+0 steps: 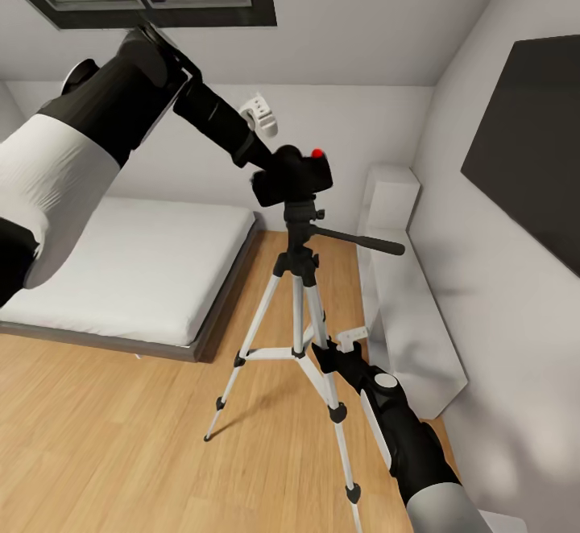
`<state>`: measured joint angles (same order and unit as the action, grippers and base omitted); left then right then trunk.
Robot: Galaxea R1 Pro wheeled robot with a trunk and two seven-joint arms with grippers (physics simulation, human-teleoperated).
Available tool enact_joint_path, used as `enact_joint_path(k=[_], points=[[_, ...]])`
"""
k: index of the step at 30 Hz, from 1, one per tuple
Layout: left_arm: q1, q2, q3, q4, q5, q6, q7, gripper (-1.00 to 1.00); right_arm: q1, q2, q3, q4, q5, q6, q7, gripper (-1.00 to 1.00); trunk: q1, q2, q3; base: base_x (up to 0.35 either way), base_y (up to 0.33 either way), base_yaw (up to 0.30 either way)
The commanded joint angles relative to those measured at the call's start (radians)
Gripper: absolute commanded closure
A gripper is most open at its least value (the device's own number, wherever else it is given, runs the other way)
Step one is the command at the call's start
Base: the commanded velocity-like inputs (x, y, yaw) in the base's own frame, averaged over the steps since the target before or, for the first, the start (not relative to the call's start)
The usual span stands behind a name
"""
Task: Attach the digital camera to the camera tripod in the bedroom.
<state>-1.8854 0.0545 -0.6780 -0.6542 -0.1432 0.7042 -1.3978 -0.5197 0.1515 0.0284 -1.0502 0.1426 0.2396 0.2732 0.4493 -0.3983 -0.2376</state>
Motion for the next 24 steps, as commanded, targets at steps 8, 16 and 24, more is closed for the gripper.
enact_joint_path(k=[8, 16, 24], points=[[-0.025, -0.008, -0.008, -0.022, -0.003, 0.009, -0.004, 1.0, 0.0, -0.001, -0.004, 0.001, 0.031, 0.004, 0.004, 1.0, 0.001, -0.002, -0.002, 0.0, 0.0, 0.0], [-0.05, -0.011, -0.008, -0.027, -0.012, 0.009, -0.003, 1.0, 0.0, -0.001, -0.005, 0.0, 0.031, 0.004, 0.004, 1.0, 0.001, -0.002, -0.002, 0.0, 0.0, 0.0], [-0.053, -0.013, -0.008, -0.028, -0.016, 0.009, -0.002, 1.0, 0.0, -0.001, -0.005, -0.001, 0.031, 0.004, 0.004, 1.0, 0.001, -0.002, -0.002, 0.0, 0.0, 0.0]])
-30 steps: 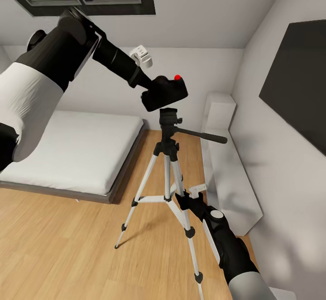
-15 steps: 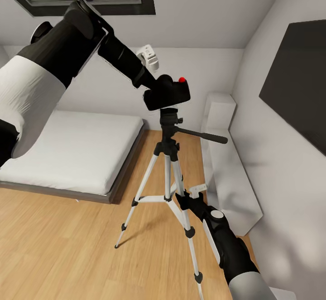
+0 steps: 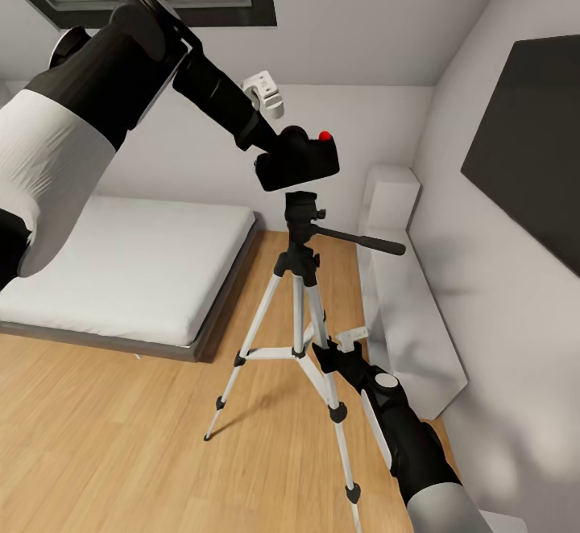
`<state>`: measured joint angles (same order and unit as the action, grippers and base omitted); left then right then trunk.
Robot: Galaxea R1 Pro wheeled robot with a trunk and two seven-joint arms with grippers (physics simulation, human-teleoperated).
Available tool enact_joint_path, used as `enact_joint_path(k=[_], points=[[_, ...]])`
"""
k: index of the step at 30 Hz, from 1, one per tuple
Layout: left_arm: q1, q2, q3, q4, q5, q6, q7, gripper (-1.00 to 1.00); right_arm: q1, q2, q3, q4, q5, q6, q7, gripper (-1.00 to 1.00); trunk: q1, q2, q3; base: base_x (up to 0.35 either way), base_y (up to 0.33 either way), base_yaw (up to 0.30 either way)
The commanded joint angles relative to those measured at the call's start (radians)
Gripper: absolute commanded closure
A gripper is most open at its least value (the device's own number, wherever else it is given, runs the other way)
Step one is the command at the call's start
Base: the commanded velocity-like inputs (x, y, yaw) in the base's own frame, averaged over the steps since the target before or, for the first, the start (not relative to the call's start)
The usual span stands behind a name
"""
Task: Attach the digital camera to the camera tripod in the bedroom.
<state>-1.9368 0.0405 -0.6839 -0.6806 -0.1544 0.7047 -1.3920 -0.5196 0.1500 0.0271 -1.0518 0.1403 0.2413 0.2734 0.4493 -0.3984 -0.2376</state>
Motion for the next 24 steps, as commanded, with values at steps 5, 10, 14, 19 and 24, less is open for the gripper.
enact_joint_path(k=[5, 10, 14, 19, 24], points=[[-0.001, 0.0, -0.002, 0.003, -0.005, 0.009, -0.007, 1.0, 0.0, 0.0, -0.004, 0.001, 0.033, 0.003, 0.004, 1.0, 0.001, -0.002, -0.002, 0.0, 0.0, 0.0], [-0.001, -0.007, -0.013, 0.009, -0.007, 0.009, -0.007, 1.0, 0.0, 0.0, -0.004, 0.001, 0.033, 0.003, 0.004, 1.0, 0.001, -0.002, -0.002, 0.0, 0.0, 0.0], [-0.002, -0.014, -0.039, 0.013, -0.006, 0.009, -0.007, 1.0, 0.0, 0.0, -0.004, 0.001, 0.033, 0.003, 0.004, 1.0, 0.001, -0.002, -0.002, 0.0, 0.0, 0.0], [-0.001, -0.018, -0.076, 0.014, -0.003, 0.01, -0.007, 1.0, 0.0, 0.0, -0.004, 0.001, 0.033, 0.003, 0.004, 1.0, 0.001, -0.002, -0.002, 0.0, 0.0, 0.0], [-0.002, -0.019, -0.085, 0.015, 0.001, 0.01, -0.008, 1.0, 0.0, 0.0, -0.004, 0.001, 0.033, 0.003, 0.004, 1.0, 0.001, -0.002, -0.002, 0.0, 0.0, 0.0]])
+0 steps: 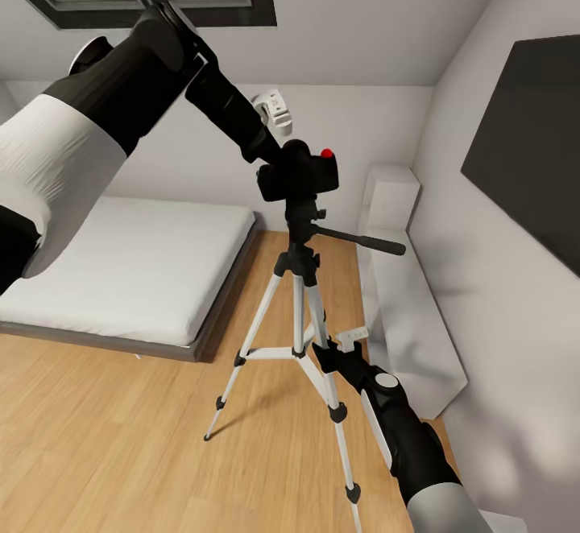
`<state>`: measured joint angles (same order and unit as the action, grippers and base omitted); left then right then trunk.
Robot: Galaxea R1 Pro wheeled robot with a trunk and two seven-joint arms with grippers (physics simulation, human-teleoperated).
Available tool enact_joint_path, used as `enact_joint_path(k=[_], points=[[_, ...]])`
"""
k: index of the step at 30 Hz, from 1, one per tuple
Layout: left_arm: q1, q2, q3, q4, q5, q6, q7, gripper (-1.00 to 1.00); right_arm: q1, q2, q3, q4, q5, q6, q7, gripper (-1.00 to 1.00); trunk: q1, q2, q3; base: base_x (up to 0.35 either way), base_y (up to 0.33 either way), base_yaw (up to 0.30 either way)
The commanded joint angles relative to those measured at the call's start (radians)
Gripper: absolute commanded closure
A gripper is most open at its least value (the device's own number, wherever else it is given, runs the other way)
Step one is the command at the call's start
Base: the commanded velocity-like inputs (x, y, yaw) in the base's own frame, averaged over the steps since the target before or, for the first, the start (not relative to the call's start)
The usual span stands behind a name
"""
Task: Attach the digital camera to the camera tripod in the bedroom.
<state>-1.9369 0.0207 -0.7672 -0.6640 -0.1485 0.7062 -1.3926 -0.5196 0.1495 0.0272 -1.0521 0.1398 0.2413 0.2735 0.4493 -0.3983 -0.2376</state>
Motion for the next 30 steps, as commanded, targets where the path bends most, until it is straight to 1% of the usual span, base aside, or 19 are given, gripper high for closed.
enact_joint_path(k=[1, 22, 30], points=[[-0.002, 0.001, -0.002, -0.002, -0.004, 0.009, -0.008, 1.0, 0.0, 0.0, -0.004, 0.001, 0.034, 0.003, 0.004, 1.0, 0.001, -0.002, -0.002, 0.0, 0.0, 0.0], [-0.001, 0.002, -0.004, 0.003, 0.004, 0.017, -0.006, 1.0, 0.0, 0.0, -0.004, 0.0, 0.034, 0.003, 0.004, 1.0, 0.001, -0.002, -0.002, 0.0, 0.0, 0.0], [-0.002, 0.0, 0.001, 0.043, 0.007, 0.019, -0.006, 1.0, 0.0, 0.0, -0.004, 0.0, 0.034, 0.003, 0.004, 1.0, 0.001, -0.002, -0.002, 0.0, 0.0, 0.0]])
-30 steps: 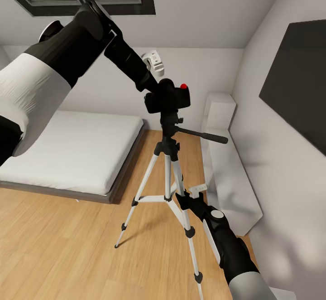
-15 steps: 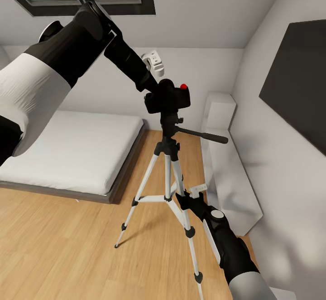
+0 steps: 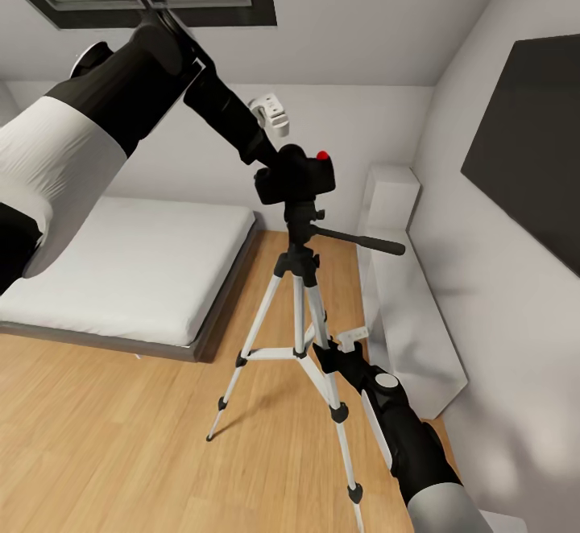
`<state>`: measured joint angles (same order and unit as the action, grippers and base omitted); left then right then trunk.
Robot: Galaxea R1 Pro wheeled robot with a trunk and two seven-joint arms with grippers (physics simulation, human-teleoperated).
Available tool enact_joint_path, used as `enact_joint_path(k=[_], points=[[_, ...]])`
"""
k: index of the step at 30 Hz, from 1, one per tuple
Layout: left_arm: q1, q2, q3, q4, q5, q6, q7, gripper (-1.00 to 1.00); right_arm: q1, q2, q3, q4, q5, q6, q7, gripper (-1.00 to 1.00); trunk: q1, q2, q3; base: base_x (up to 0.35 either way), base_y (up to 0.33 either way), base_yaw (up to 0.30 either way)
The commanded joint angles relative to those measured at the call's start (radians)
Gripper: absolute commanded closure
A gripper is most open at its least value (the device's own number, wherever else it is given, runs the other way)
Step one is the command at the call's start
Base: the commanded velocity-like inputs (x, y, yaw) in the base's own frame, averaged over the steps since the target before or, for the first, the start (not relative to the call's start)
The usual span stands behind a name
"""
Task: Attach the digital camera to the camera tripod in the bedroom.
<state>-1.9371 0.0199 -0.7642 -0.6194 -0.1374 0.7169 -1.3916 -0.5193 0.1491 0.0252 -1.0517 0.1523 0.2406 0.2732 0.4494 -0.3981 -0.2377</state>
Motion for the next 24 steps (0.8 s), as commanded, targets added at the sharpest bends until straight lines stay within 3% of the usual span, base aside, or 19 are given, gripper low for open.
enact_joint_path(k=[1, 9, 10, 24], points=[[-0.001, 0.001, -0.001, 0.001, -0.004, 0.009, -0.008, 1.0, -0.001, 0.0, -0.002, -0.001, 0.021, 0.003, 0.004, 1.0, 0.001, -0.002, -0.002, 0.0, 0.0, 0.0], [-0.001, 0.002, 0.001, 0.005, -0.004, 0.009, -0.009, 1.0, -0.001, 0.0, -0.002, -0.001, 0.021, 0.003, 0.004, 1.0, 0.001, -0.002, -0.002, 0.0, 0.0, 0.0], [-0.001, 0.002, 0.002, 0.005, -0.004, 0.009, -0.009, -1.0, -0.001, 0.0, -0.002, -0.001, 0.021, 0.003, 0.004, 1.0, 0.001, -0.002, -0.002, 0.0, 0.0, 0.0], [-0.001, 0.001, 0.005, 0.006, -0.003, 0.009, -0.007, -1.0, -0.001, 0.0, -0.002, -0.002, 0.021, 0.003, 0.004, 1.0, 0.001, -0.002, -0.002, 0.0, 0.0, 0.0]])
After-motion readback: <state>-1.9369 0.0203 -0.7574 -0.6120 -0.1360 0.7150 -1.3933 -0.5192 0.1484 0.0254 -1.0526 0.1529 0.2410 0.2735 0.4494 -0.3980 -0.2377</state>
